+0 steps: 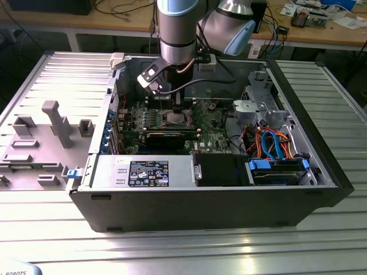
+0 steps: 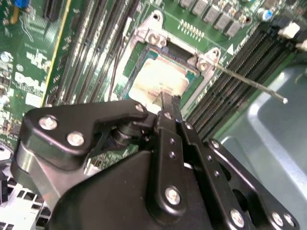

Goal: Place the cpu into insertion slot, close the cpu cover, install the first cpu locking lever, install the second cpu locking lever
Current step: 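Close the cpu cover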

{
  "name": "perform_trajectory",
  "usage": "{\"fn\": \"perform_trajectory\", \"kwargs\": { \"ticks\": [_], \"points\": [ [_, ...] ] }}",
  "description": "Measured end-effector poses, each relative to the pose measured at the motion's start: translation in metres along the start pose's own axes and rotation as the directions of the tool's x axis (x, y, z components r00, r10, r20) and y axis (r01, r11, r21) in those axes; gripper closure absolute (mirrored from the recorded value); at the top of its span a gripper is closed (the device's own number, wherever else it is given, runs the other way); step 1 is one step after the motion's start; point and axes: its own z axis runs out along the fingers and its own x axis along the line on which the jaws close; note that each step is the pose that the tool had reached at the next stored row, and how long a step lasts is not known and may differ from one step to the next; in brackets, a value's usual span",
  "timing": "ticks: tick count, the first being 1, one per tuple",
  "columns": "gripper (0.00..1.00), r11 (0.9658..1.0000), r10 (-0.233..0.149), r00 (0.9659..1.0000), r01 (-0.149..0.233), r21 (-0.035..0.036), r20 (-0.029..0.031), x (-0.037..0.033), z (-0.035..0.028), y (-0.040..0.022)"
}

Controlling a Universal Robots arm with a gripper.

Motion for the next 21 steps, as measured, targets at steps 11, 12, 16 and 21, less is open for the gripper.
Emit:
{"fn": "perform_trajectory", "kwargs": {
  "ticks": [11, 12, 16, 21],
  "points": [
    [0.89, 1.0, -0.001, 1.0, 0.001, 0.0074, -0.0002, 0.0014, -0.0262, 0.0016],
    [0.89, 0.9998, -0.02, 0.9998, 0.02, 0.0088, -0.001, 0.0014, -0.0263, 0.0016],
    [0.89, 0.9993, -0.036, 0.9994, 0.036, 0.012, 0.0003, 0.002, -0.0319, 0.0019],
    [0.89, 0.9993, -0.036, 0.9994, 0.036, 0.012, 0.0009, 0.0023, -0.0363, 0.0021]
  ]
}}
